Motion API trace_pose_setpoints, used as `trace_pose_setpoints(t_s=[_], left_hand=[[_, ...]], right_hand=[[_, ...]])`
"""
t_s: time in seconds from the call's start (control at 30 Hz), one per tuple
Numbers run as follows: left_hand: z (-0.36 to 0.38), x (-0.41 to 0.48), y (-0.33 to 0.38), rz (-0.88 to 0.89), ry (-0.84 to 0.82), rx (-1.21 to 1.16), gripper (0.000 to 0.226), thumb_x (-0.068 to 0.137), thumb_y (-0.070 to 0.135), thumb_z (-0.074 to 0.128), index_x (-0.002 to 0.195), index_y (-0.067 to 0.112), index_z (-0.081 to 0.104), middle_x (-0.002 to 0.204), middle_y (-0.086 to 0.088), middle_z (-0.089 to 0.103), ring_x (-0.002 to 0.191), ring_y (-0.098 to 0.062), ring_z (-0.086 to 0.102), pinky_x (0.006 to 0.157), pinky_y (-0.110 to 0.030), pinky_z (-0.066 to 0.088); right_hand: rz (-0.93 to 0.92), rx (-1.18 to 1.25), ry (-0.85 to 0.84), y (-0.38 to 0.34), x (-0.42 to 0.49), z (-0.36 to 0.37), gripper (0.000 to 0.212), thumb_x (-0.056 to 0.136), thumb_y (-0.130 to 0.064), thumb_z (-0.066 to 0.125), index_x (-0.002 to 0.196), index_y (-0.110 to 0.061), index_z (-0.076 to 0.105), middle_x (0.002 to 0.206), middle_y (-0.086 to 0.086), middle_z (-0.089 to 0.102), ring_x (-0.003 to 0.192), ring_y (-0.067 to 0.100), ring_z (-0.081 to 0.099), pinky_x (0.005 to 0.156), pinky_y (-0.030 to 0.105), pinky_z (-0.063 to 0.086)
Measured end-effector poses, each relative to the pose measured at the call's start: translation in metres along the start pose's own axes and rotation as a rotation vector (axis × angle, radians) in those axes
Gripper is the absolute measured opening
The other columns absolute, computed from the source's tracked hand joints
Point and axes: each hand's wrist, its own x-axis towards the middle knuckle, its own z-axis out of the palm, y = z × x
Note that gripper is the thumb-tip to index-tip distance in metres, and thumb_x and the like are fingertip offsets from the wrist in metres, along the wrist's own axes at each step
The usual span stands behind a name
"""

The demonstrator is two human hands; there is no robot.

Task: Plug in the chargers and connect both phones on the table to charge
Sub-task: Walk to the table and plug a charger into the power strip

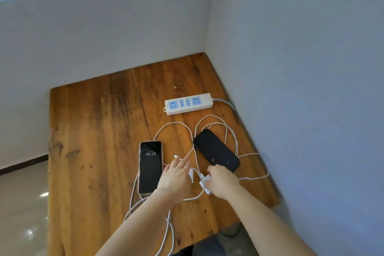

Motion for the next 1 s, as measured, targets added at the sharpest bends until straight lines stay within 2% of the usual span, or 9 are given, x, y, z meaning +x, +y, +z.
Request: trace_pose_setpoints(t_s=[0.17, 0.3, 0.5, 0.6, 0.67, 0.77, 0.83, 0.9, 1.0], left_hand=[[0.013, 0.005, -0.006, -0.027, -0.046, 0.04, 0.057, 0.098, 0.033, 0.04, 0.15, 0.025, 0.019, 0.161, 0.003, 0.005, 0.147, -0.024, 0.0, 0.119, -0.045, 0.012], [0.012, 0.009, -0.01, -0.081, -0.072, 0.108, 0.061, 0.096, 0.034, 0.045, 0.151, 0.024, 0.018, 0.161, 0.001, 0.008, 0.147, -0.028, 0.003, 0.116, -0.046, 0.015], [0.005, 0.014, -0.012, -0.2, -0.037, -0.008, 0.055, 0.091, 0.023, 0.051, 0.144, 0.023, 0.033, 0.151, 0.0, 0.034, 0.14, -0.026, 0.021, 0.11, -0.039, 0.029], [-0.003, 0.024, -0.009, -0.223, -0.011, -0.096, 0.053, 0.092, 0.022, 0.049, 0.143, 0.022, 0.032, 0.147, -0.001, 0.038, 0.137, -0.026, 0.023, 0.109, -0.04, 0.029], [-0.012, 0.035, -0.004, -0.208, 0.043, -0.129, 0.053, 0.092, 0.022, 0.048, 0.143, 0.021, 0.031, 0.145, -0.002, 0.039, 0.135, -0.026, 0.026, 0.108, -0.04, 0.03], [-0.027, 0.057, 0.005, -0.138, 0.132, -0.181, 0.057, 0.093, 0.018, 0.044, 0.146, 0.021, 0.027, 0.151, -0.002, 0.032, 0.139, -0.026, 0.021, 0.111, -0.041, 0.027], [-0.039, 0.074, 0.01, -0.099, 0.156, -0.223, 0.057, 0.095, 0.02, 0.041, 0.149, 0.022, 0.022, 0.159, -0.001, 0.019, 0.145, -0.025, 0.01, 0.115, -0.042, 0.019], [-0.051, 0.094, 0.013, -0.079, 0.163, -0.217, 0.061, 0.096, 0.022, 0.039, 0.151, 0.022, 0.014, 0.162, -0.001, 0.004, 0.147, -0.024, -0.002, 0.117, -0.041, 0.01], [-0.066, 0.124, 0.014, -0.091, 0.202, -0.179, 0.067, 0.095, 0.021, 0.04, 0.152, 0.021, 0.004, 0.161, -0.001, -0.008, 0.146, -0.022, -0.013, 0.116, -0.041, 0.002]], right_hand=[[0.004, -0.123, 0.009, -0.003, 0.008, 0.021, 0.056, 0.084, -0.038, 0.065, 0.131, -0.017, 0.043, 0.128, 0.007, 0.055, 0.111, 0.025, 0.057, 0.086, 0.033, 0.051], [0.0, -0.088, 0.022, -0.011, 0.018, 0.019, 0.05, 0.081, -0.036, 0.069, 0.123, -0.017, 0.048, 0.119, 0.005, 0.06, 0.103, 0.023, 0.06, 0.082, 0.03, 0.052], [-0.043, 0.359, 0.071, -0.035, 0.042, -0.032, 0.049, 0.08, -0.029, 0.067, 0.124, -0.021, 0.046, 0.116, 0.0, 0.058, 0.099, 0.017, 0.058, 0.071, 0.021, 0.048], [-0.065, 0.62, 0.105, -0.043, 0.057, -0.069, 0.043, 0.077, -0.027, 0.07, 0.115, -0.027, 0.049, 0.11, -0.005, 0.057, 0.093, 0.01, 0.055, 0.061, 0.013, 0.041], [-0.069, 0.74, 0.166, -0.045, 0.068, -0.093, 0.039, 0.075, -0.027, 0.07, 0.108, -0.029, 0.049, 0.107, -0.007, 0.057, 0.09, 0.008, 0.056, 0.062, 0.015, 0.041], [-0.043, 0.917, 0.244, -0.042, 0.087, -0.128, 0.032, 0.075, -0.026, 0.068, 0.104, -0.025, 0.055, 0.105, -0.006, 0.063, 0.09, 0.011, 0.062, 0.069, 0.023, 0.051], [-0.005, 1.0, 0.317, -0.039, 0.103, -0.146, 0.027, 0.076, -0.027, 0.068, 0.101, -0.021, 0.059, 0.097, -0.002, 0.069, 0.079, 0.01, 0.066, 0.056, 0.016, 0.05], [0.097, 1.086, 0.45, -0.038, 0.12, -0.158, 0.027, 0.079, -0.028, 0.068, 0.101, -0.016, 0.057, 0.09, 0.001, 0.068, 0.072, 0.01, 0.066, 0.048, 0.013, 0.047], [0.335, 1.301, 0.595, -0.039, 0.146, -0.165, 0.033, 0.079, -0.029, 0.071, 0.101, -0.012, 0.052, 0.08, 0.001, 0.062, 0.071, 0.014, 0.066, 0.053, 0.02, 0.049]])
